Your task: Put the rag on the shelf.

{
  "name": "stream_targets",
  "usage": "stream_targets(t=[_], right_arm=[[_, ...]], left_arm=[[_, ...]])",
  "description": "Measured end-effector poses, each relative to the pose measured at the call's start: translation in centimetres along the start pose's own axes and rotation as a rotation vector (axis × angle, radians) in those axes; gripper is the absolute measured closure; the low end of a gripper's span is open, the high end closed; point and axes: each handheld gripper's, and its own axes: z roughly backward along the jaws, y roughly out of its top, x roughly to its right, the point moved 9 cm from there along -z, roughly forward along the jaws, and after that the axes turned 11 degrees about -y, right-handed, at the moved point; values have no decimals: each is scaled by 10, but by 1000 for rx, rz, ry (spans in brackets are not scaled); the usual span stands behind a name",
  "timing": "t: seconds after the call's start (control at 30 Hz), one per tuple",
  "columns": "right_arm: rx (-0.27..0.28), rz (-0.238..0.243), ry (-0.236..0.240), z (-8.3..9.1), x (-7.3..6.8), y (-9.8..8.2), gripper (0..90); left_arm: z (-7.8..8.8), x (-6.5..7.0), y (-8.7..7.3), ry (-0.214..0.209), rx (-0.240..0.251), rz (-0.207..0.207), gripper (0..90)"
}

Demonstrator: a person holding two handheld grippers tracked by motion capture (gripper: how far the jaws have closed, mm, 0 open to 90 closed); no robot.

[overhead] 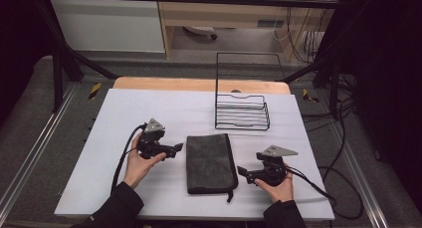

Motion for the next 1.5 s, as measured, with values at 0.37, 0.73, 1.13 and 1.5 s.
stream_targets(t=[0.37,0.73,1.13,1.5], right_arm=[[-1,3,-2,1,-1,-2,35],[-16,5,-1,-1,-2,-4,38],[-21,-4,6,-2,-2,-3,41],[2,-25,4,-7,-1,10,40]], left_arm=[[-31,-2,7,20,-31,54,210],[-56,-3,1,13,-99,106,423],[-70,0,-7,-27,-125,165,580],[-73,7,-8,-30,-119,182,728]])
